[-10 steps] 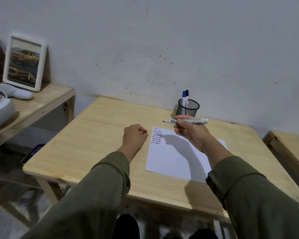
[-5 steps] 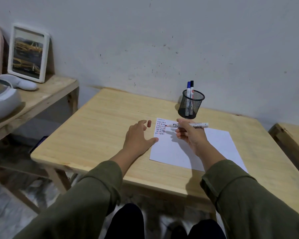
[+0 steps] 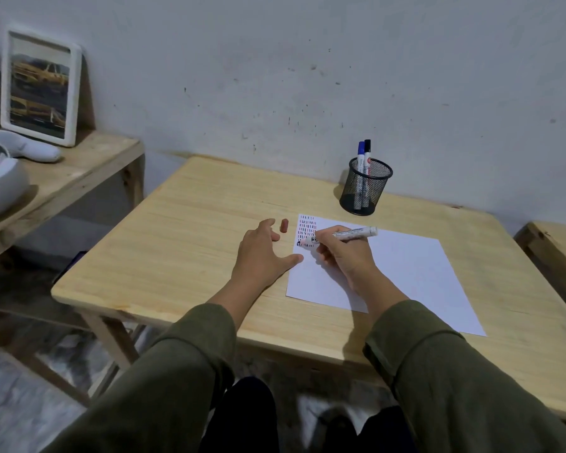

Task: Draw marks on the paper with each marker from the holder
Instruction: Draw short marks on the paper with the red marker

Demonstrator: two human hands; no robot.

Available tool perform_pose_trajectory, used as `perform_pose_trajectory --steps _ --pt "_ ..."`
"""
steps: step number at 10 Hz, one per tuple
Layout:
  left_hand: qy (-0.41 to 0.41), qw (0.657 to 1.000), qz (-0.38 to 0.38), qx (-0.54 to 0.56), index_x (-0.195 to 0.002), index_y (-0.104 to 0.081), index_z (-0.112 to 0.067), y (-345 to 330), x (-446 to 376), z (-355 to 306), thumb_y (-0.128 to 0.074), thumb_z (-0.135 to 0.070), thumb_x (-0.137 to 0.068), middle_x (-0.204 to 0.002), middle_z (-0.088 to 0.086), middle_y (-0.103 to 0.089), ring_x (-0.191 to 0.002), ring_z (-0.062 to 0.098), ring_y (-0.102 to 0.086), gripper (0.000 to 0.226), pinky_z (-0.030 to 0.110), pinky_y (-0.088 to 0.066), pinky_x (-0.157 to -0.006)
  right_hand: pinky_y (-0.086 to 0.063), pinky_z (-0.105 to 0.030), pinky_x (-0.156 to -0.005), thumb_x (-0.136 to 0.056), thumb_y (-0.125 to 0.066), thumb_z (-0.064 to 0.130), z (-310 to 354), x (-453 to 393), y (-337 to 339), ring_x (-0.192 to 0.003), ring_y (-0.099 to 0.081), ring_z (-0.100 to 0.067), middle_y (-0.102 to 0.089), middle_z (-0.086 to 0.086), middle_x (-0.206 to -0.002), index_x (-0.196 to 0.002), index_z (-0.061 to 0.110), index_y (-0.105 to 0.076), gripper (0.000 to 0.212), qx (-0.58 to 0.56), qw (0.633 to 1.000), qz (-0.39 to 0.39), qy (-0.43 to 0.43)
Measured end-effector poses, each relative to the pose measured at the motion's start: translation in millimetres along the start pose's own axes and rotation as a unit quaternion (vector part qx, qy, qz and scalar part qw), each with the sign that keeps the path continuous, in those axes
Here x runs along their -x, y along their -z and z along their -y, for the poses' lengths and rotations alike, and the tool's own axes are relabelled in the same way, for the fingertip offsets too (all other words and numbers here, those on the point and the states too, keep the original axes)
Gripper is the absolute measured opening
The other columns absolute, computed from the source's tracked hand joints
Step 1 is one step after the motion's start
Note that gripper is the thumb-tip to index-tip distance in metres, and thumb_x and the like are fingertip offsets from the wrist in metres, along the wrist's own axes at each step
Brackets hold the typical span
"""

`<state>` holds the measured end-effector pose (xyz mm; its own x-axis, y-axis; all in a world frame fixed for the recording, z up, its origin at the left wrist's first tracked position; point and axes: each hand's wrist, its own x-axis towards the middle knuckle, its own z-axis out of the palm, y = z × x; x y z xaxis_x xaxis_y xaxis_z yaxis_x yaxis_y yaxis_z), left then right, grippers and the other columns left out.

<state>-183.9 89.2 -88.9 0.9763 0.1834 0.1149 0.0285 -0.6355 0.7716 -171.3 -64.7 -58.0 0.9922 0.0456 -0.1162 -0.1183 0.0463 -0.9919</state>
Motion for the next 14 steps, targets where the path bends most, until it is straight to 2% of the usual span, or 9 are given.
perform_pose_trajectory --steps 1,4,7,8,10,11,12,13,14 --pt "0.001 1.000 -0.001 0.006 -0.141 -0.033 -0.017 0.1 0.5 0.1 -0.078 -0.037 -0.068 -0.122 -0.002 -0.058 -0.122 0.017 -0.043 0.088 0.021 -0.032 -0.088 -0.044 -0.020 -0.046 -0.084 -0.060 0.003 -2.2 0.4 0.3 -0.040 -0.049 -0.011 -0.056 -0.005 -0.051 -0.075 0.004 -0.059 0.009 0.019 1.000 0.002 0.008" --pt "0.001 1.000 -0.001 0.007 -0.141 -0.033 -0.017 0.4 0.9 -0.7 -0.078 -0.037 -0.068 -0.122 -0.001 -0.059 -0.122 0.017 -0.043 0.088 0.021 -0.031 -0.086 -0.044 -0.019 -0.047 -0.083 -0.062 0.009 -5.7 -1.6 0.9 -0.043 -0.050 -0.009 -0.055 -0.010 -0.061 -0.084 0.001 -0.063 0.008 0.058 0.998 0.000 0.015" --pt "0.004 1.000 -0.001 -0.002 -0.141 -0.033 -0.017 1.0 1.0 -0.6 -0.078 -0.038 -0.068 -0.122 -0.002 -0.059 -0.122 0.016 -0.043 0.089 0.021 -0.031 -0.086 -0.045 -0.019 -0.046 -0.082 -0.060 0.007 -6.0 -3.5 1.5 -0.046 -0.051 -0.011 -0.055 -0.011 -0.059 -0.083 0.000 -0.063 0.007 0.067 0.998 0.005 0.009" --pt "0.005 1.000 -0.001 -0.002 -0.141 -0.033 -0.017 0.8 0.7 -0.9 -0.078 -0.038 -0.068 -0.122 -0.002 -0.059 -0.122 0.016 -0.043 0.089 0.021 -0.031 -0.086 -0.045 -0.021 -0.047 -0.083 -0.060 0.005 -5.0 -2.5 1.3 -0.045 -0.050 -0.013 -0.054 -0.011 -0.058 -0.083 0.000 -0.061 0.005 0.043 0.999 0.002 0.007" --pt "0.005 1.000 0.001 0.000 -0.141 -0.034 -0.017 0.3 0.1 -0.8 -0.078 -0.039 -0.067 -0.123 -0.002 -0.058 -0.123 0.016 -0.043 0.088 0.021 -0.032 -0.087 -0.042 -0.024 -0.047 -0.086 -0.061 0.003 -5.7 -4.4 3.4 -0.041 -0.049 -0.014 -0.054 -0.011 -0.055 -0.081 0.002 -0.058 0.005 -0.076 0.997 -0.016 -0.004" --pt "0.012 1.000 -0.009 0.018 -0.139 -0.038 -0.017 1.4 -6.0 -0.6 -0.076 -0.040 -0.070 -0.126 0.001 -0.057 -0.124 0.017 -0.047 0.082 0.022 -0.032 -0.090 -0.040 -0.022 -0.045 -0.086 -0.060 0.002 -4.6 -5.4 3.4 -0.040 -0.048 -0.012 -0.054 -0.008 -0.055 -0.079 0.004 -0.058 0.008 -0.106 0.994 -0.023 -0.011" --pt "0.008 0.999 -0.028 0.046 -0.136 -0.044 -0.020 4.5 -17.5 -4.8 -0.065 -0.031 -0.084 -0.130 0.007 -0.053 -0.122 0.017 -0.051 0.058 0.019 -0.033 -0.089 -0.039 -0.020 -0.042 -0.086 -0.060 0.002 -3.9 -7.3 4.5 -0.040 -0.048 -0.012 -0.055 -0.008 -0.054 -0.080 0.004 -0.057 0.007 -0.143 0.989 -0.034 -0.017" --pt "-0.014 0.999 -0.012 0.049 -0.132 -0.051 -0.024 4.2 -29.6 -12.1 -0.056 -0.016 -0.090 -0.130 0.007 -0.053 -0.114 0.016 -0.056 0.043 0.018 -0.036 -0.084 -0.040 -0.020 -0.041 -0.086 -0.060 0.003 -2.6 -9.1 6.4 -0.041 -0.049 -0.012 -0.056 -0.007 -0.052 -0.081 0.005 -0.057 0.006 -0.157 0.987 -0.034 -0.024" --pt "-0.019 1.000 -0.001 -0.003 -0.122 -0.061 -0.021 -1.4 -42.1 -15.8 -0.054 -0.014 -0.091 -0.122 0.007 -0.060 -0.104 0.017 -0.059 0.033 0.019 -0.037 -0.081 -0.041 -0.019 -0.041 -0.086 -0.060 0.001 -0.6 -11.5 8.1 -0.042 -0.051 -0.012 -0.057 -0.008 -0.051 -0.085 0.002 -0.057 0.003 -0.177 0.983 -0.030 -0.026"
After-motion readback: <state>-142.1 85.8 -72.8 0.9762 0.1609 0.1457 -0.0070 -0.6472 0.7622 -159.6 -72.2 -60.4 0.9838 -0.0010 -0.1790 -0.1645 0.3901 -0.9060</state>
